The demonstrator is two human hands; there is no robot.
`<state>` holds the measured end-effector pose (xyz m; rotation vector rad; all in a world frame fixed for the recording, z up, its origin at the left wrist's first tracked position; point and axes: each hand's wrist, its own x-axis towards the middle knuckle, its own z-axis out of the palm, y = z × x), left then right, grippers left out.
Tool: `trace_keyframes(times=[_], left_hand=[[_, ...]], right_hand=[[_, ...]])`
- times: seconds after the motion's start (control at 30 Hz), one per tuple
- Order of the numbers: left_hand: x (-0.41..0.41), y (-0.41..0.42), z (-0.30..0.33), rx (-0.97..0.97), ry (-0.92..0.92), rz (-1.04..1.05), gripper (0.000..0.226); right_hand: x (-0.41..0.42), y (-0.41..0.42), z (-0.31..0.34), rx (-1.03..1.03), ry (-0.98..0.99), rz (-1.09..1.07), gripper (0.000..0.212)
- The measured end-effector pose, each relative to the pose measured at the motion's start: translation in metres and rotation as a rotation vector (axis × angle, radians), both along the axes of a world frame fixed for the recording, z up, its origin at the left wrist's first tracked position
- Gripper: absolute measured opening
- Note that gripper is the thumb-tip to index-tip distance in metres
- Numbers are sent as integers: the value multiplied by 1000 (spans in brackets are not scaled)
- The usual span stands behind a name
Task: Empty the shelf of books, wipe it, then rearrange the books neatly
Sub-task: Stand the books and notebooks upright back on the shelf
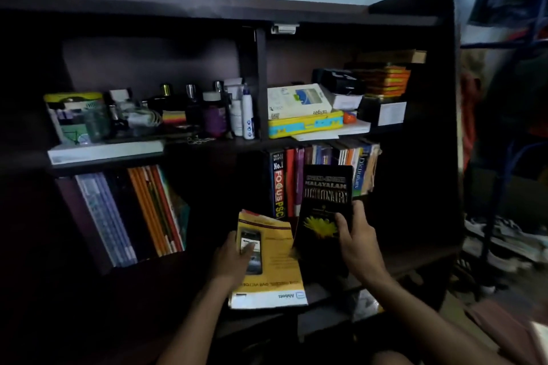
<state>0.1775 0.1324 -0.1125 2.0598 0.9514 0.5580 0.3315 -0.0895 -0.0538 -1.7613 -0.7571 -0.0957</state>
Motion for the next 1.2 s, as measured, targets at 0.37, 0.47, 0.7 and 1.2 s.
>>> trace_keyframes(times=[0.37,0.47,0.7,1.2], left_hand=[[-14,4,-6,177,-181,45,22],[-18,7,-7,178,-154,16,19],[-8,3,-6,322,56,-49,22],[154,1,55,1304,-39,-220,62]], right_hand=[[18,76,-7,6,-339,-150,11],[25,76,-18,64,-318,-183,12],[31,63,-51,80,-159,-88,21],[51,69,-62,304,-264,-239,36]])
